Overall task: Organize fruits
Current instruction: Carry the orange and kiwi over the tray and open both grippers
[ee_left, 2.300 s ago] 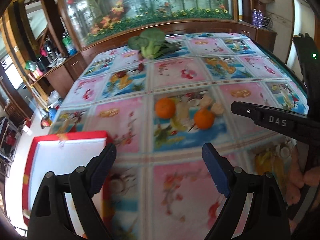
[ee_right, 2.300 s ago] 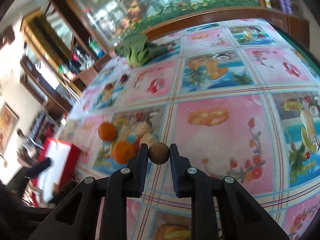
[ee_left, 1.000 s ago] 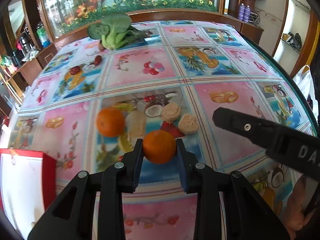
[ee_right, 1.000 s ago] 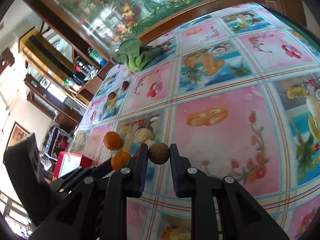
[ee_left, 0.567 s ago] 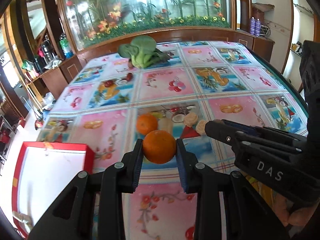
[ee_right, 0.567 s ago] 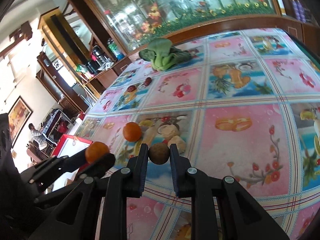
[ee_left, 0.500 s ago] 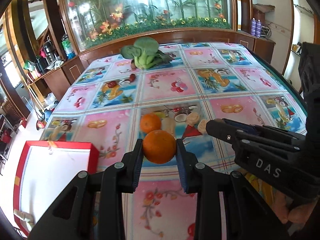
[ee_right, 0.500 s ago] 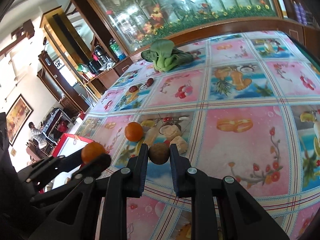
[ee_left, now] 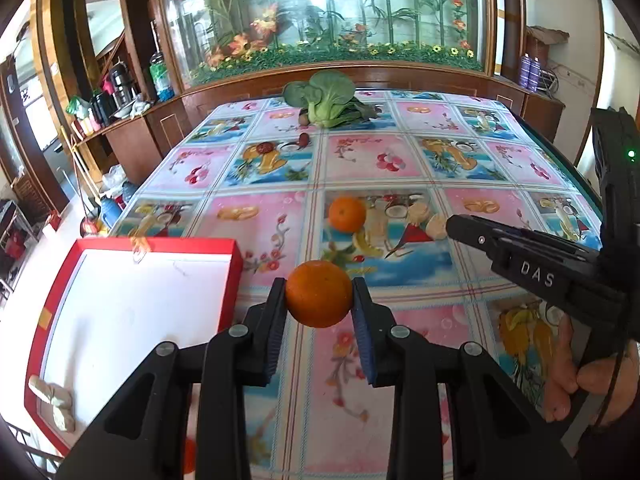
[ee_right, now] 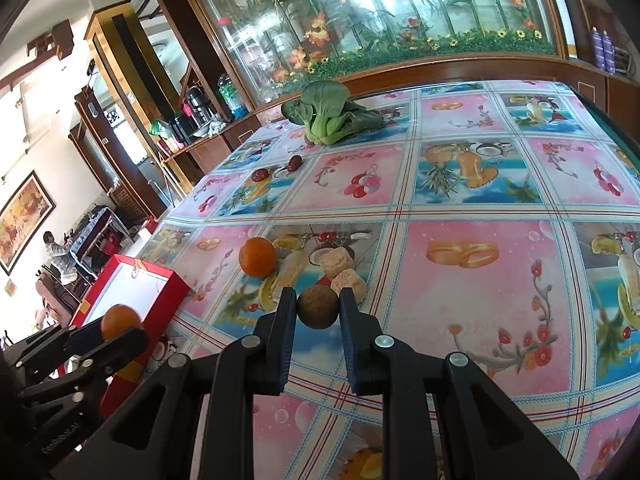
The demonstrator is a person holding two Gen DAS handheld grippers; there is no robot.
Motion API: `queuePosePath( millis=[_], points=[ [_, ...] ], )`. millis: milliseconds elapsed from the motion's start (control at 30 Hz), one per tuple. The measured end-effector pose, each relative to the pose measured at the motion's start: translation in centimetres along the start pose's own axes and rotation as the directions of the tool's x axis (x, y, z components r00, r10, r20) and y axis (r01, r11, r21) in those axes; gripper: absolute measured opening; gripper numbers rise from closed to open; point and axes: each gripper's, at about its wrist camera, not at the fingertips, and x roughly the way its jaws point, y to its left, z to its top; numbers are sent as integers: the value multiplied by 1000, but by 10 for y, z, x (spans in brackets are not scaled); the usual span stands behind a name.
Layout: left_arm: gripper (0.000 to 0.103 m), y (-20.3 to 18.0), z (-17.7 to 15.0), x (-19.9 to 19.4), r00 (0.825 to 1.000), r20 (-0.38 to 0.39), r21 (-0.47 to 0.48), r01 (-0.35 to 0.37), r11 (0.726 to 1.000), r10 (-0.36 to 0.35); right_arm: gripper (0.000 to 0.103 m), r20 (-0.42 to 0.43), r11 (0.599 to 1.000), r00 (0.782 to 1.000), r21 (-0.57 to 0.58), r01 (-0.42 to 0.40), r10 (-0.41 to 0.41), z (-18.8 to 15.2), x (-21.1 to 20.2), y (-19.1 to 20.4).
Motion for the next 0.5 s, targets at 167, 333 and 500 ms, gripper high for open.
queuePosePath(
  millis=[167, 333, 500],
  points=[
    [34, 13, -9, -6, 1000, -6, -30, 2, 1000, -2, 20, 7, 1000, 1000, -9, 25, -25, -4, -2, 5],
    [34, 28, -13, -14, 1000, 1, -57, 6, 998, -6, 20, 20, 999, 1000, -42, 12, -11, -10, -8, 25],
    [34, 46, -16, -26, 1000, 30, -77, -6, 997, 9, 20, 51, 998, 998, -65, -27, 30, -17, -21, 53]
  ],
)
